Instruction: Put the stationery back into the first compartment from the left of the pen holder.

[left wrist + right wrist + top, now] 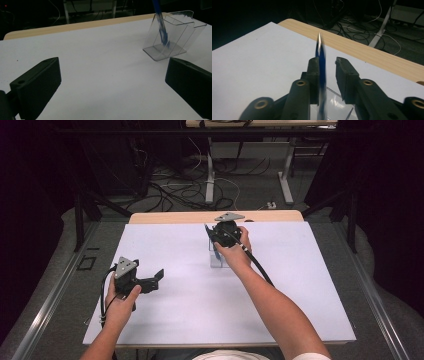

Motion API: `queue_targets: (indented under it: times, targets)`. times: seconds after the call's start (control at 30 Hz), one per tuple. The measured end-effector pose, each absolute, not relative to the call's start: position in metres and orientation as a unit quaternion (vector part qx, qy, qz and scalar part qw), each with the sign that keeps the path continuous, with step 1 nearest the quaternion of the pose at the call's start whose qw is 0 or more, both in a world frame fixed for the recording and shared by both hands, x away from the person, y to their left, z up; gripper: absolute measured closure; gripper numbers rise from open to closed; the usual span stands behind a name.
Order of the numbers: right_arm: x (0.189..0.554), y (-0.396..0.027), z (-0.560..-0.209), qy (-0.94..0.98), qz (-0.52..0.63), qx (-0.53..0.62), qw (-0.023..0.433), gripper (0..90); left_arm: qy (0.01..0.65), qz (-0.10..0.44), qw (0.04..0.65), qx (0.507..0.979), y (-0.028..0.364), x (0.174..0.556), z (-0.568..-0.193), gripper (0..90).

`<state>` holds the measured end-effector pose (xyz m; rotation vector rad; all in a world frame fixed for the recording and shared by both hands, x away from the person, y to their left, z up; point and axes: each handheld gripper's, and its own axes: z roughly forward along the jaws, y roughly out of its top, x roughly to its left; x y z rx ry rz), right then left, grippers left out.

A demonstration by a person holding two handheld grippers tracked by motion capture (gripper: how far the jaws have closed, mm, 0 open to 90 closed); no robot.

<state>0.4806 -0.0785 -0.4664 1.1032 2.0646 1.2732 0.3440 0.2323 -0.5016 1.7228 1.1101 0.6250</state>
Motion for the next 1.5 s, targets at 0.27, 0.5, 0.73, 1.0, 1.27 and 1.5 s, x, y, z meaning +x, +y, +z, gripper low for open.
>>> queue_targets:
  times: [0.27,0.5,0.73,1.0,1.27,1.5]
  targets:
    - [0.477,-0.083,-0.459,0.752,0.472,0.399,0.228,50.8,0.455,0.257,0.479,0.705,0.232,0.344,-0.501,0.1]
    - [0.471,-0.089,-0.452,0.761,0.462,0.391,0.233,39.5,0.455,0.257,0.479,0.705,0.232,0.344,-0.502,0.1]
    - [0.465,-0.099,-0.443,0.758,0.469,0.394,0.224,30.4,0.456,0.257,0.479,0.705,0.232,0.344,-0.502,0.1]
    - [0.455,-0.114,-0.433,0.763,0.457,0.398,0.225,15.0,0.457,0.257,0.478,0.705,0.232,0.344,-0.502,0.1]
    - [0.445,-0.134,-0.428,0.758,0.454,0.407,0.234,8.6,0.457,0.258,0.478,0.704,0.232,0.344,-0.502,0.1]
    - [0.435,-0.152,-0.428,0.755,0.456,0.408,0.239,3.9,0.458,0.258,0.478,0.704,0.232,0.343,-0.502,0.1]
